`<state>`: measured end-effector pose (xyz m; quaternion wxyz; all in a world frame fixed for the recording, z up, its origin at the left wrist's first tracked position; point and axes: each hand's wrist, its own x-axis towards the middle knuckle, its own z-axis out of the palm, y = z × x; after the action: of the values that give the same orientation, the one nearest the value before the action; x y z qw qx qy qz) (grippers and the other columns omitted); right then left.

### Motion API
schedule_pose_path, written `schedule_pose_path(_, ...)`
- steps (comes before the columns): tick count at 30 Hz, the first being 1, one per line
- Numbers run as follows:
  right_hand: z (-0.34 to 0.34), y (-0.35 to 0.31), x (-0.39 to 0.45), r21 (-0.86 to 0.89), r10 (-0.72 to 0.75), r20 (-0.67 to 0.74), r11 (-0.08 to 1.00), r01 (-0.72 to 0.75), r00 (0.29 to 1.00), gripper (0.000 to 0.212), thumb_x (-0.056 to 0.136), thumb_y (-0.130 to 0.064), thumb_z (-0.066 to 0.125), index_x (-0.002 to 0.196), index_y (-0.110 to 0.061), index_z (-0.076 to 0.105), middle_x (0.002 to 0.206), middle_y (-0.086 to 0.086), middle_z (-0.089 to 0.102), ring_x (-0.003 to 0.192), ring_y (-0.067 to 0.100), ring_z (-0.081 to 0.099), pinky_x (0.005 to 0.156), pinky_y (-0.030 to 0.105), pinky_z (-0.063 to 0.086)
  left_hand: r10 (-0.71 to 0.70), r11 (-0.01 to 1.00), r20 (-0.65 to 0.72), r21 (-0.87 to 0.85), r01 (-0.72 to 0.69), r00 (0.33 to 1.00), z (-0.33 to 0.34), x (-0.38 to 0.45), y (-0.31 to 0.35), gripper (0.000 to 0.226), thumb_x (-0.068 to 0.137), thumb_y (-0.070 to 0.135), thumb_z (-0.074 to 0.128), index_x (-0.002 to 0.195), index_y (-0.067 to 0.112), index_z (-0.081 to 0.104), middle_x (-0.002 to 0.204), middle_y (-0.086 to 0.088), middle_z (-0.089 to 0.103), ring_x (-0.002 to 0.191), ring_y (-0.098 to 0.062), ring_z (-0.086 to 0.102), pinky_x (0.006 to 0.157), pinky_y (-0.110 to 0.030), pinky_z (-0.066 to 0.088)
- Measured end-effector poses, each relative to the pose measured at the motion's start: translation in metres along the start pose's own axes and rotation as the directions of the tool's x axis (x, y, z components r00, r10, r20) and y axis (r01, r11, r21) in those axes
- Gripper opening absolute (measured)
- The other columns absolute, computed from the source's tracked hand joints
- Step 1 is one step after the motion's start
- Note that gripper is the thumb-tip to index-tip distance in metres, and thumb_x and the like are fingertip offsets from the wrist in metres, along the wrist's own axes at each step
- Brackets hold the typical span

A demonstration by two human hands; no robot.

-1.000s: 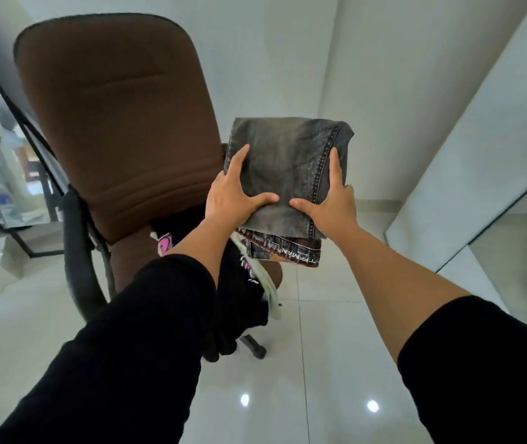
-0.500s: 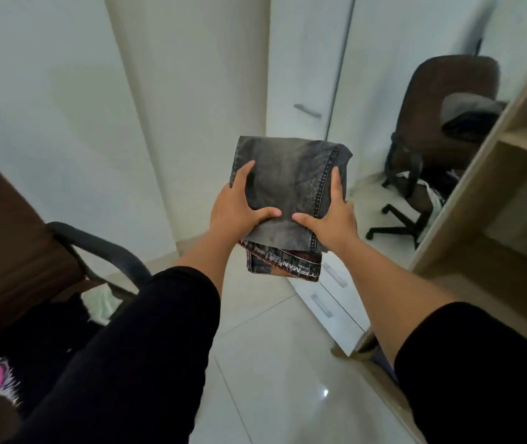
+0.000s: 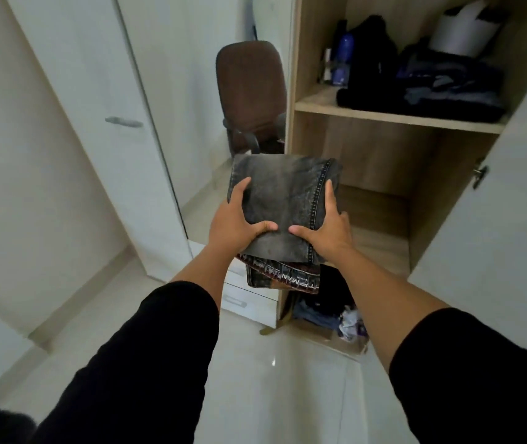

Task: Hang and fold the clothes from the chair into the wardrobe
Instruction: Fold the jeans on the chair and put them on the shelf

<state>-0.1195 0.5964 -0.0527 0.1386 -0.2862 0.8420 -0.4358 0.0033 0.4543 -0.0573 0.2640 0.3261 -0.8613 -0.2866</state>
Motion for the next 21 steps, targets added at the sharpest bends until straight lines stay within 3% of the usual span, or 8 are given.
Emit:
schedule_pose_path(12,-0.038,0.111,0.071,-0.071,0.142,-0.199,0.985,-0.159,0.97,0.116,0.07,-0.05,0.076,0.145,-0.048,-0.012,0.134,0.019,0.036,0.121,0.039,0.044,0.1,0.045,0.038,0.132,0.99,0.185,-0.063,-0.123,0.974,0.152,0.08,0.017,0.104,0.058,0.061,0.077,0.143,0.035,0.022,0.137,-0.006,0.048,0.121,-0.028,0.049,0.096,-0.04,0.044)
schedule_pose_path(21,-0.01,0.224,0.151,-0.098,0.071,-0.357,0.989,-0.113,0.931,0.116,0.071,-0.051,0.074,0.146,-0.043,-0.014,0.136,0.021,0.035,0.121,0.04,0.043,0.101,0.045,0.037,0.268,0.963,0.199,-0.092,-0.255,0.943,0.285,0.145,-0.02,0.118,0.057,0.066,0.074,0.15,0.032,0.011,0.15,-0.01,0.033,0.135,-0.032,0.034,0.108,-0.043,0.034)
